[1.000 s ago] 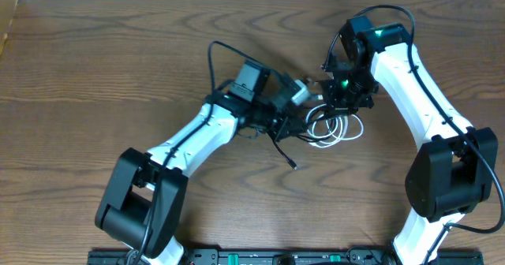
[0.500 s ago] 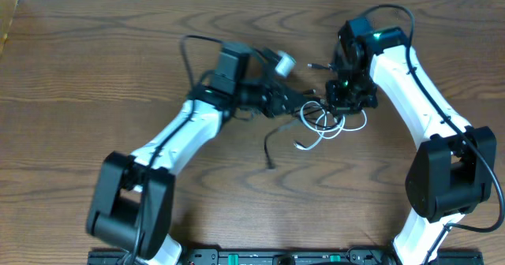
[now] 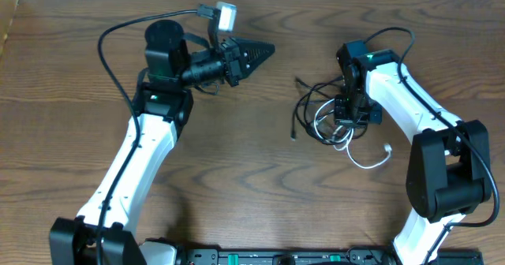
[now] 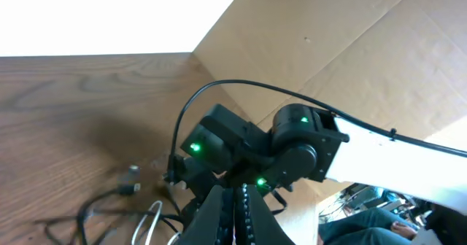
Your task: Untangle cables
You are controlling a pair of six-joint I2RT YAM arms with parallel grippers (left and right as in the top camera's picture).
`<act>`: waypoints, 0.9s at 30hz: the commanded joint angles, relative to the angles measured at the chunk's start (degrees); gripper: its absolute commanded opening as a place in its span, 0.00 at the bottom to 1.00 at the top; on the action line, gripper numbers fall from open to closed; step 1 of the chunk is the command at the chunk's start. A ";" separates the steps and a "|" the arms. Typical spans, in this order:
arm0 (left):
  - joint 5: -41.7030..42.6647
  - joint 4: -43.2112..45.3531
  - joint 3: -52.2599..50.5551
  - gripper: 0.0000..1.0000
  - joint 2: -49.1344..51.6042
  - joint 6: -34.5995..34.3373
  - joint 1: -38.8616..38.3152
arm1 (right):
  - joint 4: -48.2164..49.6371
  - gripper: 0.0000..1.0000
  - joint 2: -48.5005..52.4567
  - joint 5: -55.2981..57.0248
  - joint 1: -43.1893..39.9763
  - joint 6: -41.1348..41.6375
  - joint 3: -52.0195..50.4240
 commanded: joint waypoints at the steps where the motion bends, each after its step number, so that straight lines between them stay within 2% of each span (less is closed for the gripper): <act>1: 0.68 -1.73 0.55 0.08 0.37 -1.44 -0.07 | -0.79 0.03 -1.07 -5.31 -0.98 -3.52 1.97; 2: 0.70 -2.34 0.55 0.07 0.55 -1.20 -0.24 | -1.11 0.04 -1.14 -6.69 -1.09 -4.42 2.56; 4: -0.37 -8.07 0.55 0.08 1.55 4.11 -1.44 | -1.55 0.06 -2.14 -13.57 -1.33 -9.09 4.33; 8: -9.53 -19.26 0.55 0.08 3.15 10.45 -4.07 | -1.60 0.13 -5.16 -23.08 -1.46 -15.13 6.40; 10: -13.51 -22.56 0.55 0.09 4.11 11.72 -5.60 | -1.57 0.33 -6.91 -23.15 -1.64 -15.10 7.04; 12: -17.03 -24.09 0.55 0.17 5.20 11.65 -7.02 | -1.44 0.55 -9.01 -22.95 -2.27 -14.80 7.37; 13: -18.71 -24.57 0.52 0.22 5.86 11.65 -7.74 | -1.36 0.63 -9.92 -22.16 -2.64 -13.94 7.37; 14: -20.33 -24.94 0.52 0.27 6.36 11.63 -8.35 | -1.36 0.66 -10.69 -21.40 -3.04 -13.09 7.37; 19: -33.79 -27.36 0.52 0.38 10.08 6.99 -11.87 | -1.36 0.69 -12.50 -19.30 -5.70 -10.95 7.37; 22: -40.89 -26.38 0.52 0.39 13.00 4.00 -13.81 | -1.64 0.69 -12.35 -19.30 -6.27 -10.97 7.34; 27: -47.63 -19.74 0.52 0.39 18.88 4.09 -17.07 | -1.07 0.72 -12.35 -18.86 -6.21 -10.99 7.34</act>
